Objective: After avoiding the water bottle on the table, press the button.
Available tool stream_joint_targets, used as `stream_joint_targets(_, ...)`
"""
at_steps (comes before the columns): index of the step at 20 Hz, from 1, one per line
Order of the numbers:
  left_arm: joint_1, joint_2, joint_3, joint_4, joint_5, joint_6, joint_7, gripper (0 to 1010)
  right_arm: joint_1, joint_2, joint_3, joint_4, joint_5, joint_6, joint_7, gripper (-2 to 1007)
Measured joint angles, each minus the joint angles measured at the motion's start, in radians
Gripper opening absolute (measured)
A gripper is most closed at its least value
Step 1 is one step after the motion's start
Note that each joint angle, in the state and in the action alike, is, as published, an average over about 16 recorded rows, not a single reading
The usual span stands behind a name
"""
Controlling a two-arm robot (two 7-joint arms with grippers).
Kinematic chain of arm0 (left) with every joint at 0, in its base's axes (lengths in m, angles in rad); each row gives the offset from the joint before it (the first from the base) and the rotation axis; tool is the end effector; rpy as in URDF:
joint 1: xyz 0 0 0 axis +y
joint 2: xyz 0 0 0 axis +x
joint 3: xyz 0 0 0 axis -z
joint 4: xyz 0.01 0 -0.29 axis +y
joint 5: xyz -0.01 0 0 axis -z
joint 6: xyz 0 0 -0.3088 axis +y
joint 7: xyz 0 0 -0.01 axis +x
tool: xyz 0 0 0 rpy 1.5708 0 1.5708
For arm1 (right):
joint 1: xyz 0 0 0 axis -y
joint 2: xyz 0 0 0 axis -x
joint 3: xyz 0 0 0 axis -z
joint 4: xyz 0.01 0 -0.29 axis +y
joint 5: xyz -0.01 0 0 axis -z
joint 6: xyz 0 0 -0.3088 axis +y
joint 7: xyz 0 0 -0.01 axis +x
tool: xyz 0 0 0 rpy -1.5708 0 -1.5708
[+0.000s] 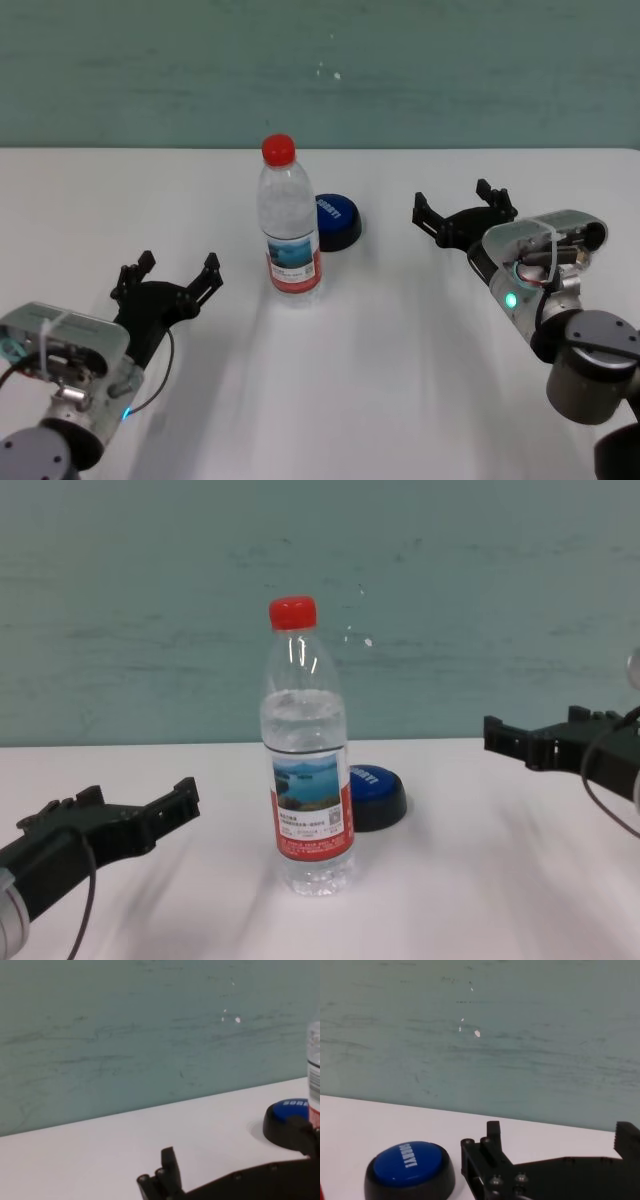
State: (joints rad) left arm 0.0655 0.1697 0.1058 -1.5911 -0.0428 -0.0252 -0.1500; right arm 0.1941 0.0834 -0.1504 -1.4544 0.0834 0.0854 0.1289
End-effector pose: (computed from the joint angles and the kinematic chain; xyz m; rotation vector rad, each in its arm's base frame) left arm 0.3071 0.0153 -0.3157 0.1202 -0.0591 1.3058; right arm 0.3813 0.0205 -0.2722 -0.0367 -0.0040 -1.3044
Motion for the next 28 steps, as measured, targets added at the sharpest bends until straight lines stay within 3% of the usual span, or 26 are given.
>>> stream_joint_targets(17,0.000,0.000,0.000,0.000,0.000,0.000,0.000,1004,-0.087,0.013,0.031,-0.095,0.018,0.003,-0.012,1003)
stream_joint_targets(28,0.000,0.000,0.000,0.000,0.000,0.000,0.000,1004,-0.127,0.019,0.043,-0.127,0.028,0.000,-0.012,1003)
